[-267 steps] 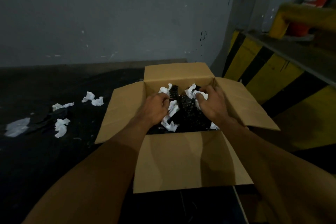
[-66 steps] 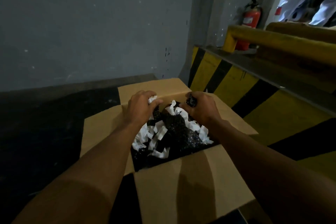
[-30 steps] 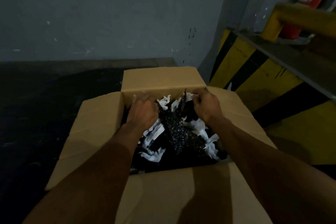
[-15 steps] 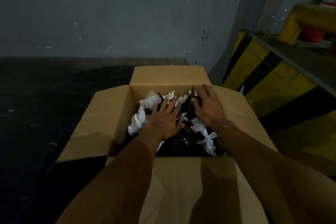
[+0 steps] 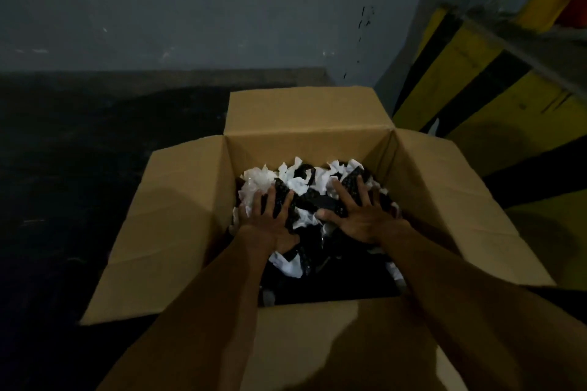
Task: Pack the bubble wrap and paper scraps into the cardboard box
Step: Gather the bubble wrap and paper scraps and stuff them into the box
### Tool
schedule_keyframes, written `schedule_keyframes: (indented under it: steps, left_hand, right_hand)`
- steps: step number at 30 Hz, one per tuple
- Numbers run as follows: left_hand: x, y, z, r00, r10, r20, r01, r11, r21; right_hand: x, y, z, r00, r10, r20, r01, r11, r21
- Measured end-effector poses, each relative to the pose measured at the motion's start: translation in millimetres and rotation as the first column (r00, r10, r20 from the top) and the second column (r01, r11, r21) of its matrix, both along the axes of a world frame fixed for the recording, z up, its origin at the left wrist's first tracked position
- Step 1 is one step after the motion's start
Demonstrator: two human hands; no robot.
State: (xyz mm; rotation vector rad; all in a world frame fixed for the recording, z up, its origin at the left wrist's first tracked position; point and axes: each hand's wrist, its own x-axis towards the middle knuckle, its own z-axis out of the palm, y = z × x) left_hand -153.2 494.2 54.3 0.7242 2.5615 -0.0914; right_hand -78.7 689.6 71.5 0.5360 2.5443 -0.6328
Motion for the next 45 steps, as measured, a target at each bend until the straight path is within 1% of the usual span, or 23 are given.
schedule_keyframes:
  steps: [3,6,11,13,15,17,18,19,20,21,22,23,25,27,28,30,32,33,36,39,41,43,45]
  left_hand:
    - [-5.4,0.5,-14.0,1.0,-0.01,-0.004,0.01,1.0,-0.004]
    - [-9.4,0.1,-17.7,1.0,-0.02,-0.015,0.019,1.0,-0.021]
    - [-13.0,-0.1,-5.1,0.998,-0.003,0.064,0.002,1.0,0.02]
    - [-9.4,-3.7,14.6,1.0,-0.029,-0.009,0.029,0.999,0.038]
    - [-3.7,-8.8,41.1,0.98,-0.1,-0.171,0.113,0.991,0.067]
    - [0.4,-11.7,61.2,0.909,-0.141,-0.392,0.216,0.964,0.155]
    - [0.7,-10.9,66.1,0.869,-0.112,-0.481,0.249,0.941,0.231]
    - [-0.1,-8.5,69.7,0.842,-0.061,-0.536,0.269,0.909,0.318]
    - [-1.6,-4.6,71.4,0.833,-0.009,-0.554,0.281,0.868,0.409]
    - [-3.0,1.6,72.6,0.834,0.023,-0.551,0.289,0.833,0.472]
    - [-3.8,8.2,71.5,0.846,0.039,-0.531,0.28,0.817,0.505]
    - [-3.8,14.2,68.8,0.863,0.052,-0.502,0.244,0.828,0.505]
    - [-0.9,22.3,59.3,0.906,0.112,-0.408,0.095,0.886,0.454]
    - [4.0,27.1,47.1,0.932,0.149,-0.33,-0.026,0.937,0.349]
    - [7.4,26.7,39.6,0.938,0.128,-0.321,-0.03,0.955,0.294]
    - [16.3,21.5,25.5,0.948,0.094,-0.304,-0.017,0.969,0.246]
    - [-20.5,23.0,-13.9,0.971,0.103,-0.217,-0.057,0.976,0.208]
    - [-17.3,20.3,-22.2,0.966,0.106,-0.238,-0.056,0.976,0.209]
    - [-13.2,21.4,-27.7,0.954,0.099,-0.282,-0.033,0.973,0.229]
    - [-10.7,22.8,-28.3,0.959,0.12,-0.258,-0.066,0.976,0.209]
    - [-8.3,21.2,-32.4,0.957,0.128,-0.262,-0.074,0.976,0.207]
    - [-10.3,22.1,-38.6,0.954,0.124,-0.273,-0.07,0.977,0.2]
    - [-14.3,23.1,-41.5,0.961,0.121,-0.247,-0.077,0.98,0.183]
  right_hand:
    - [-7.4,0.0,-3.5,0.999,-0.01,0.048,0.012,0.999,-0.04]
    - [-15.0,-0.1,-5.3,0.999,-0.007,0.049,0.008,0.999,-0.037]
    - [-8.2,0.5,-1.4,1.0,-0.003,0.006,0.003,0.999,-0.041]
    - [-0.3,1.0,7.6,0.999,0.03,-0.033,-0.03,1.0,-0.002]
    - [7.6,2.7,20.2,0.992,0.078,-0.098,-0.07,0.994,0.086]
    - [13.9,4.6,31.6,0.965,0.122,-0.231,-0.069,0.972,0.225]
    - [15.7,6.0,34.8,0.928,0.164,-0.335,-0.051,0.946,0.32]
    - [14.9,7.7,37.2,0.871,0.212,-0.442,-0.019,0.916,0.402]
    - [12.4,9.6,39.5,0.816,0.248,-0.522,0.014,0.894,0.447]
    - [8.1,11.9,39.7,0.769,0.257,-0.585,0.042,0.893,0.448]
    - [4.1,13.2,39.9,0.745,0.239,-0.622,0.056,0.908,0.415]
    - [0.3,12.7,39.0,0.737,0.206,-0.643,0.063,0.927,0.369]
    - [-5.7,10.1,31.8,0.759,0.132,-0.637,0.08,0.952,0.294]
    - [-6.4,4.4,25.3,0.802,0.098,-0.59,0.078,0.961,0.266]
    - [-5.3,1.2,20.4,0.829,0.084,-0.553,0.067,0.966,0.248]
    - [1.1,-4.8,13.3,0.889,0.068,-0.452,0.03,0.978,0.206]
    - [-42.5,-7.2,-19.0,0.954,0.023,-0.298,0.017,0.991,0.129]
    - [-38.7,-9.6,-22.9,0.96,0.036,-0.278,0.005,0.989,0.145]
    - [-35.5,-10.9,-24.1,0.949,0.083,-0.304,-0.043,0.99,0.135]
    - [-37.8,-7.0,-36.4,0.939,0.14,-0.313,-0.094,0.983,0.155]
    - [-40.5,-6.5,-44.4,0.946,0.11,-0.304,-0.075,0.99,0.123]
    - [-44.5,-6.2,-48.0,0.954,0.086,-0.288,-0.047,0.989,0.138]
    - [-42.4,-7.7,-40.5,0.965,0.048,-0.258,-0.014,0.991,0.131]
